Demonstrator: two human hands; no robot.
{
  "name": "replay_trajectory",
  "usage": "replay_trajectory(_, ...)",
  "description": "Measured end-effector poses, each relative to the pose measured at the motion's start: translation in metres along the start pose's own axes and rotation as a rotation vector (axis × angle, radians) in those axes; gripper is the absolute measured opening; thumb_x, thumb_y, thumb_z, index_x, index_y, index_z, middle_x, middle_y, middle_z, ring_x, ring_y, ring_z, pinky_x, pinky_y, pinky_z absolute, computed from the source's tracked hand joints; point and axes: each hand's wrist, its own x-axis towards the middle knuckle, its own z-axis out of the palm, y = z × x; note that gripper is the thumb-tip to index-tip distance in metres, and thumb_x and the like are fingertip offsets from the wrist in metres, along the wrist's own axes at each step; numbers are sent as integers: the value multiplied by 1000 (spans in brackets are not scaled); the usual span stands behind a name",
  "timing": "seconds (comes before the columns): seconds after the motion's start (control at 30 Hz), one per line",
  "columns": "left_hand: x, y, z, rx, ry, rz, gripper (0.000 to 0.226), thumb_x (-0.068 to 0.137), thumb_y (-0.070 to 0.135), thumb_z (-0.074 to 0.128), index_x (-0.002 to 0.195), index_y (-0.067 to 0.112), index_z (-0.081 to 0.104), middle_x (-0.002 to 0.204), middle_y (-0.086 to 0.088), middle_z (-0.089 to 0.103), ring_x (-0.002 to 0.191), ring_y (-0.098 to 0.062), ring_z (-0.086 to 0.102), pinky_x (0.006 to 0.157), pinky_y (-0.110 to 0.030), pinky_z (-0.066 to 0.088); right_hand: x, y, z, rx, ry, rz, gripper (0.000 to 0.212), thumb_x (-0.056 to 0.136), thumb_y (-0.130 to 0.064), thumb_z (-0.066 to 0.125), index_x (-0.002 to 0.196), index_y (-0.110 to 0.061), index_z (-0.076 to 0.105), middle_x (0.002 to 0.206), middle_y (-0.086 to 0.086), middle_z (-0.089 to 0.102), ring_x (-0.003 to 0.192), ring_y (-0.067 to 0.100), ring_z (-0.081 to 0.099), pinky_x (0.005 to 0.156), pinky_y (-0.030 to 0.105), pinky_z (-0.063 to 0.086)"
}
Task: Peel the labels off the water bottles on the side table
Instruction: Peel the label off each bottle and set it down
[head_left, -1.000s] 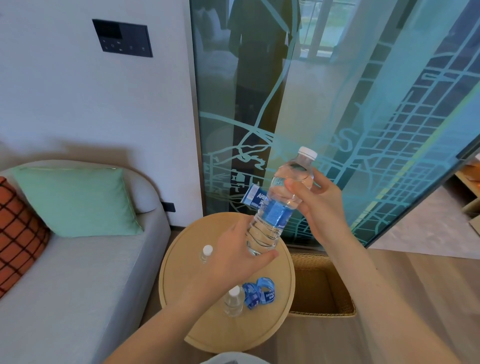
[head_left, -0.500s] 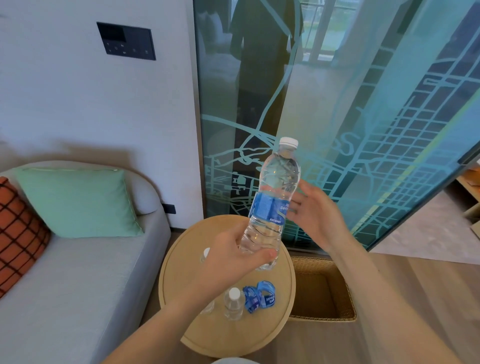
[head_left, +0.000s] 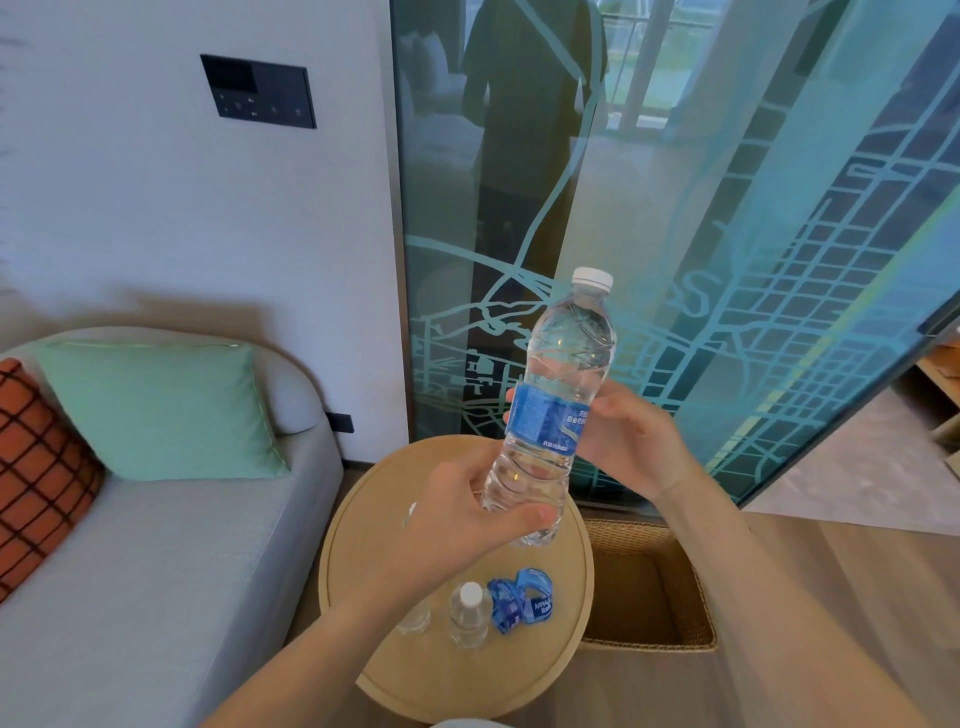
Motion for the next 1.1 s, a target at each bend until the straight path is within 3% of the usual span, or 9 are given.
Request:
replay_trajectory(0.1,1,-2,1,-8,18,7,33,78,20,84,109,27,73,92,23,74,83,8,68,67,-2,46,-1,1,-3,-41,38,-14,63,79,-24,71,136,-1,55,133,21,60,121,37,58,104,54,45)
replay_trajectory(0.37,4,-8,0,-36,39,-8,33,78,15,84,106,28,72,90,25,74,82,8,68,66,-1,46,-2,6,-7,-173,109,-62,47,92,-7,49,138,7,48,133,18,62,118,33,62,98,47,52)
replay_trajectory(0.57,4,-10,1,-53,46,-30,33,78,16,84,107,27,72,91,22,74,81,7,68,64,-2,46,0,7,-7,-209,115,-55,49,92,-5,49,138,9,46,143,20,54,126,40,55,103,53,48)
replay_trajectory(0.77,4,-14,0,-66,41,-25,35,78,17,84,108,30,71,92,21,75,84,6,69,66,-2,47,-1,8,-5,-299,145,-33,50,90,-8,53,138,7,48,138,25,56,126,41,55,106,58,44)
replay_trajectory(1.0,5,-23,-1,-110,47,-29,37,78,19,84,110,32,71,96,13,77,89,-3,72,72,-10,52,-6,8,1,-419,205,-18,53,88,-21,65,137,-3,55,132,16,64,122,32,61,103,52,48)
replay_trajectory(1.1,5,-28,-2,-137,58,-46,37,77,17,85,109,31,72,96,10,78,89,-6,73,73,-13,54,-9,11,1,-494,257,-22,45,90,-18,70,133,-10,59,124,12,69,116,29,66,101,49,51)
